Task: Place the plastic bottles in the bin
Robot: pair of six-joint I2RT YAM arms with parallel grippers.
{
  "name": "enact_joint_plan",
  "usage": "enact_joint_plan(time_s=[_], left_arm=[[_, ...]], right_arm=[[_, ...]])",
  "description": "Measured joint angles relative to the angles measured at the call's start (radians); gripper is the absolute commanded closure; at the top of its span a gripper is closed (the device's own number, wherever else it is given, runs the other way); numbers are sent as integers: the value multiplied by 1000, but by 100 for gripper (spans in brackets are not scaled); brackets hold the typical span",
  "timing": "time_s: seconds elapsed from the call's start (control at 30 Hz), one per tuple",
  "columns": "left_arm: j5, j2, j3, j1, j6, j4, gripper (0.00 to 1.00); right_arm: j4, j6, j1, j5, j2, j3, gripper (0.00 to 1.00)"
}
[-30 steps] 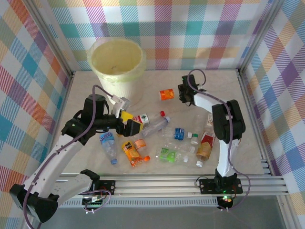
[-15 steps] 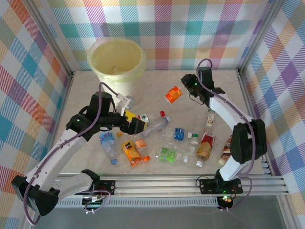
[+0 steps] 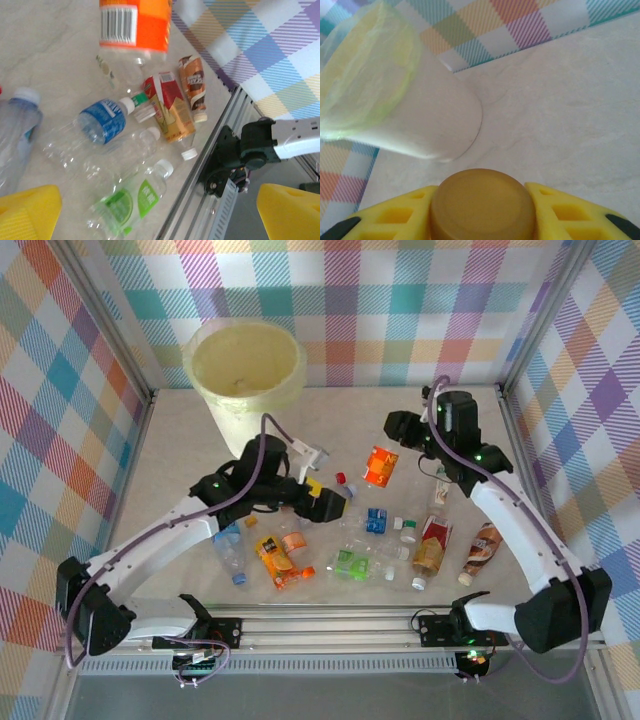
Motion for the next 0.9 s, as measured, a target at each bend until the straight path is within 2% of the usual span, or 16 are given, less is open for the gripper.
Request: enact_joint_plan(time_s=[0.17, 0.37, 0.5, 0.67, 0.9], left_arm=[[-58, 80, 1, -62, -61, 145, 5], [-123, 139, 1, -93, -117, 264, 5], [-130, 153, 1, -102, -143, 315, 10], [-131, 161, 1, -105, -172, 360, 21], [-119, 161, 1, -105, -193, 371, 23]], right_arm=[[-82, -59, 64, -5, -38, 22, 56], [-135, -84, 122, -20, -60, 42, 56], [-141, -82, 144, -41, -61, 48, 57], [-141, -65, 146, -52, -61, 48, 57], [-136, -21, 146, -39, -63, 48, 57]])
